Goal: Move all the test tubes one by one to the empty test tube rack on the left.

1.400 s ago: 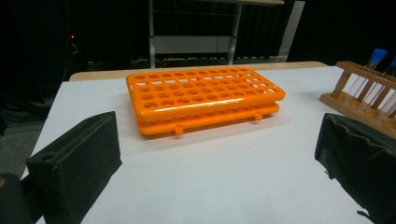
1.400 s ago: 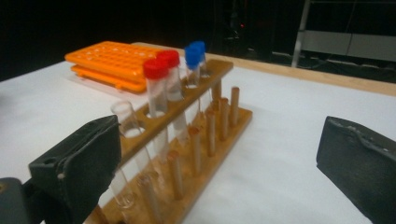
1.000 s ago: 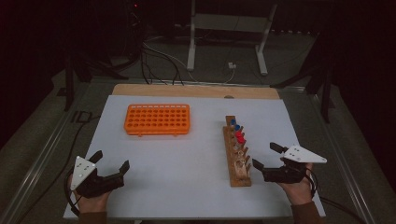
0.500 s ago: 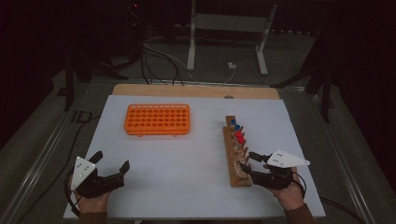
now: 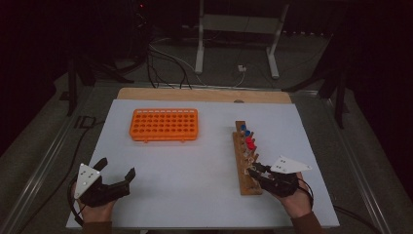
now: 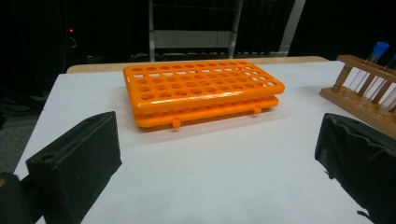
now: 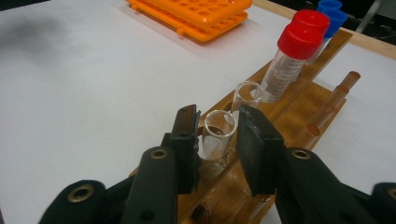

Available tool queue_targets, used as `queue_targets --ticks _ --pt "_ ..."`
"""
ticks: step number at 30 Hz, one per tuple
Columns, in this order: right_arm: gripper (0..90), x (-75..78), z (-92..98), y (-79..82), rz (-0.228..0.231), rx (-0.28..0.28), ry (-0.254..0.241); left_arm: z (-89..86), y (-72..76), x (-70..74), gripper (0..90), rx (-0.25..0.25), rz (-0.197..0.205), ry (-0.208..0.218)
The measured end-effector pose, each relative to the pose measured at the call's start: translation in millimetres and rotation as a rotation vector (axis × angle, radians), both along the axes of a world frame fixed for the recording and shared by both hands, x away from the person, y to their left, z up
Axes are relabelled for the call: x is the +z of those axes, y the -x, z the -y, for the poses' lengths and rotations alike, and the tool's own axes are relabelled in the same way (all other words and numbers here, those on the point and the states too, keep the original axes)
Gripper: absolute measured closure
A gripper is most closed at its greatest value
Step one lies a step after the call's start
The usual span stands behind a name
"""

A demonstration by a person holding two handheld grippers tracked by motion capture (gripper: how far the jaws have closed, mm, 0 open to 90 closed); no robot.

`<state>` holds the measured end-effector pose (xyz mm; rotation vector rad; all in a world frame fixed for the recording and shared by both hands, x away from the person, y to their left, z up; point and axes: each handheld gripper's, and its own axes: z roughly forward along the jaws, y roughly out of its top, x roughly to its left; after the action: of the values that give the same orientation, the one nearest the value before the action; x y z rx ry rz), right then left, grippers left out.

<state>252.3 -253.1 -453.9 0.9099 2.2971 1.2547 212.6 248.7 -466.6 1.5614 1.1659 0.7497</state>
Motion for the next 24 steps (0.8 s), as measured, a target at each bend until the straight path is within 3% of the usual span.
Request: queue_targets --ticks 16,24 --pt "75.9 -2.9 -4.5 -1.4 -0.002 0.007 0.015 1.6 -1.1 -0.9 0.8 -0.005 -0.009 -0.008" --pt "76.2 1.7 -5.2 -2.4 -0.007 0.011 0.016 7.9 -2.7 -1.6 0.8 -0.013 -0.022 -0.035"
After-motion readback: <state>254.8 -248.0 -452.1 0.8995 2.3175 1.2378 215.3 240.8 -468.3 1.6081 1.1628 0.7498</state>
